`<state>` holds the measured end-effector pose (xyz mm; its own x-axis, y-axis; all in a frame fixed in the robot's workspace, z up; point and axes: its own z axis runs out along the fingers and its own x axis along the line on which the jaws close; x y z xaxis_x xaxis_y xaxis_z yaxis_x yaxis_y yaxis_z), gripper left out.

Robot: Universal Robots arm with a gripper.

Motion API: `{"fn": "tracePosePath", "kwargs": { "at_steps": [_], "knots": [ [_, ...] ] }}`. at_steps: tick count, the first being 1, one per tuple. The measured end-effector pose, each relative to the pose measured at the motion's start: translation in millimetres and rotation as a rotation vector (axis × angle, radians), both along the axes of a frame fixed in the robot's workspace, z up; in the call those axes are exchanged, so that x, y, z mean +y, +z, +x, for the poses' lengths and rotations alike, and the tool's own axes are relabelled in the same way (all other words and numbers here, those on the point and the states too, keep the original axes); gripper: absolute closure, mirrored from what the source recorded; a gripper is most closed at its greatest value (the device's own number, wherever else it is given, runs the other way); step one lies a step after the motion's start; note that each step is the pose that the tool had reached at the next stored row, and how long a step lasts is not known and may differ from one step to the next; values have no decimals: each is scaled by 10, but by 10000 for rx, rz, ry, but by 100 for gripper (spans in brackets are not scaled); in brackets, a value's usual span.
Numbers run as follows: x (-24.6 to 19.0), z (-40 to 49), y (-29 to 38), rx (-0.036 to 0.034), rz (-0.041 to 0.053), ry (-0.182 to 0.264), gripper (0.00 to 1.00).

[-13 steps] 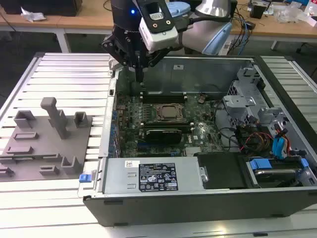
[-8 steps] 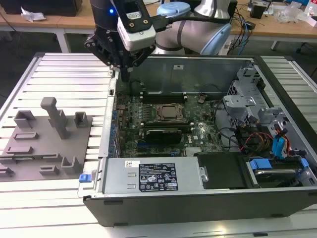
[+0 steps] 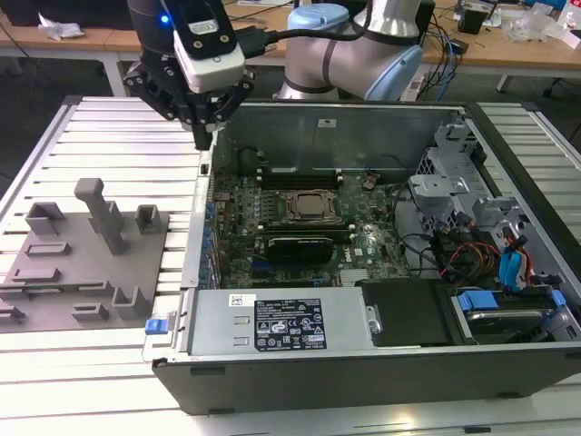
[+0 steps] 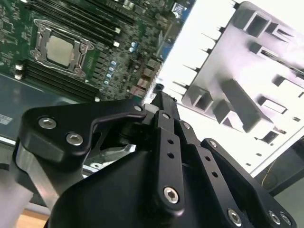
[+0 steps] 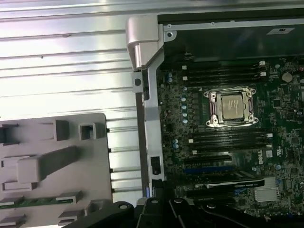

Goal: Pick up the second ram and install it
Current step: 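Reach for the second ram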

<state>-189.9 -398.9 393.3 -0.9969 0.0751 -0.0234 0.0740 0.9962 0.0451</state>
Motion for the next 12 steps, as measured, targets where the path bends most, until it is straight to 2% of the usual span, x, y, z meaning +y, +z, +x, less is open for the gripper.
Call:
{"fn": "tracePosePath", "kwargs": {
  "at_steps": [4,6,8,12],
  "knots": [
    [1,-279,0,0,1,-3,89],
    [0,-372,0,0,0,-1,89],
    [0,-426,0,0,0,-2,89],
    [1,-654,-1,1,0,-2,89]
  ]
}}
